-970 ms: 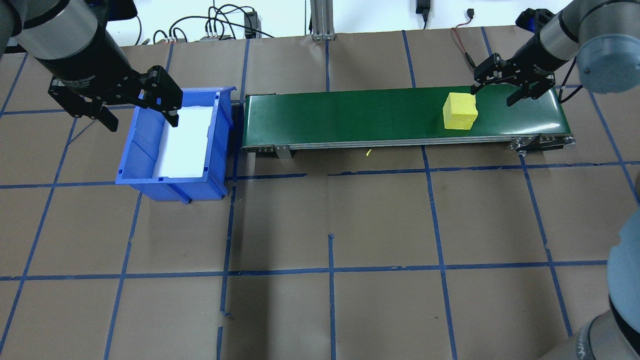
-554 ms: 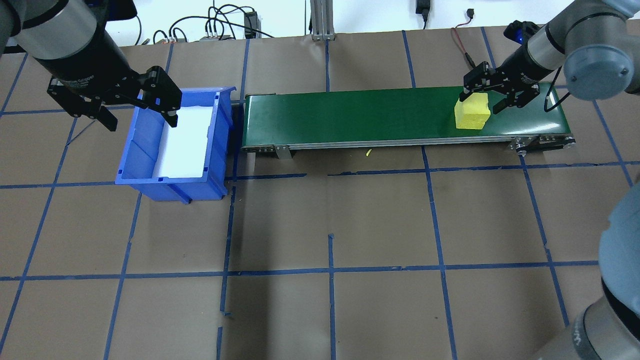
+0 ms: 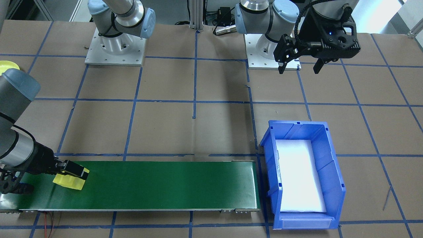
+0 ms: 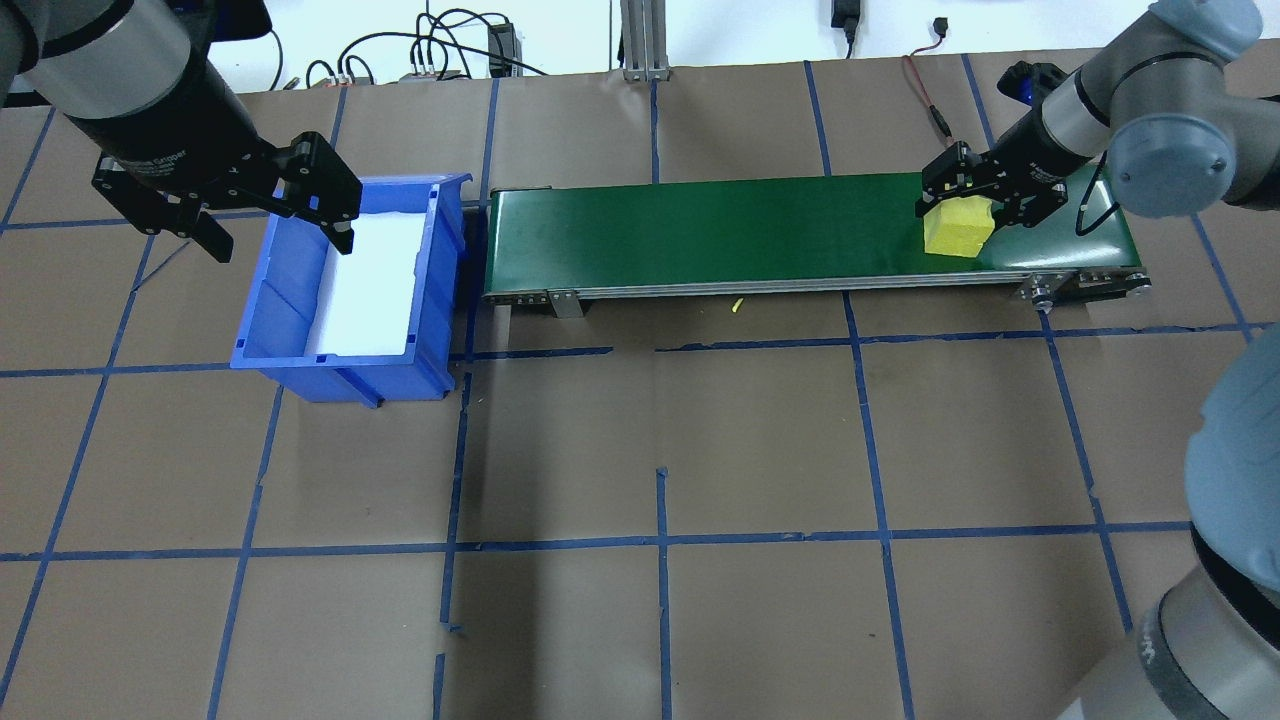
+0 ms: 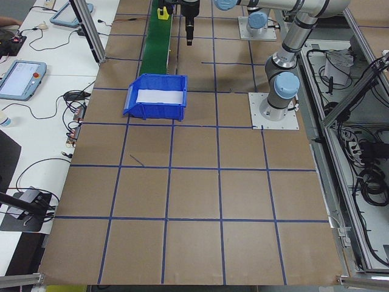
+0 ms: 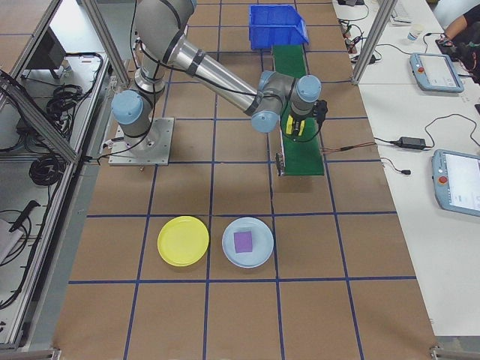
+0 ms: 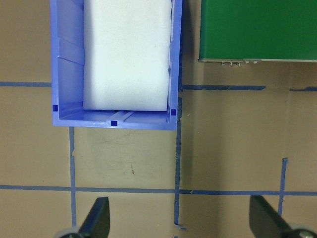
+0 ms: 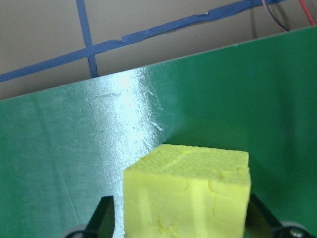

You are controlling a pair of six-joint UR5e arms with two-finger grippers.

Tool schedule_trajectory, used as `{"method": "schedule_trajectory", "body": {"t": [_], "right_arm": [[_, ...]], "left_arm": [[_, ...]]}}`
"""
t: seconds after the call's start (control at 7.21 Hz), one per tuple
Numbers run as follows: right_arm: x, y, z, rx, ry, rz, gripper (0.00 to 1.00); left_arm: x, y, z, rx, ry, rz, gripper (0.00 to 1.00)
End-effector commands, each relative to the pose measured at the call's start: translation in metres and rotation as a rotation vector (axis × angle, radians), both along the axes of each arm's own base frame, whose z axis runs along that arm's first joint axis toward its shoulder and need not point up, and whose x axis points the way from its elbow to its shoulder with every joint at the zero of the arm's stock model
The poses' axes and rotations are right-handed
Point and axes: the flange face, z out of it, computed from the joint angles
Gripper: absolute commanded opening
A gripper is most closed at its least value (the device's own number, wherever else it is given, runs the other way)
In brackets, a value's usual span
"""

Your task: Move block left to right into plate

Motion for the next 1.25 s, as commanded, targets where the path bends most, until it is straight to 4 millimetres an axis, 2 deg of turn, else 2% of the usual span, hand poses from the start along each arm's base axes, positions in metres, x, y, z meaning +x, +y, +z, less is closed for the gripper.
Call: {"method": "schedule_trajectory", "body": {"t": [0.0,0.14,0.28,0.42,0.69,0.83,0.97,1.11], "right_arm": [[-0.004,0.001,0.007,-0.005,0.043,-0.003,0.51],[-0.014,0.002,0.020,-0.018,0.081,-0.009,0.50],[-0.039,0.011,0.041,-0.029,0.187,0.006,0.48],[-0.077,0.023,0.062,-0.063,0.218,0.038,0.48],[-0.175,0.051,0.067,-0.088,0.263,0.114,0.50],[-0.238,0.085,0.070,-0.054,0.263,0.149,0.50],[-0.274,0.110,0.077,-0.027,0.248,0.148,0.51],[-0.297,0.143,0.091,0.036,0.264,0.167,0.51]], "left_arm": [[0.001,0.000,0.000,-0.001,0.000,0.001,1.00],[0.001,0.000,0.000,-0.001,0.000,0.001,1.00],[0.001,0.000,0.000,-0.001,0.000,0.001,1.00],[0.001,0.000,0.000,-0.001,0.000,0.001,1.00],[0.001,0.000,0.000,-0.001,0.000,0.001,1.00],[0.001,0.000,0.000,-0.001,0.000,0.001,1.00],[0.001,0.000,0.000,-0.001,0.000,0.001,1.00],[0.001,0.000,0.000,-0.001,0.000,0.003,1.00]]}}
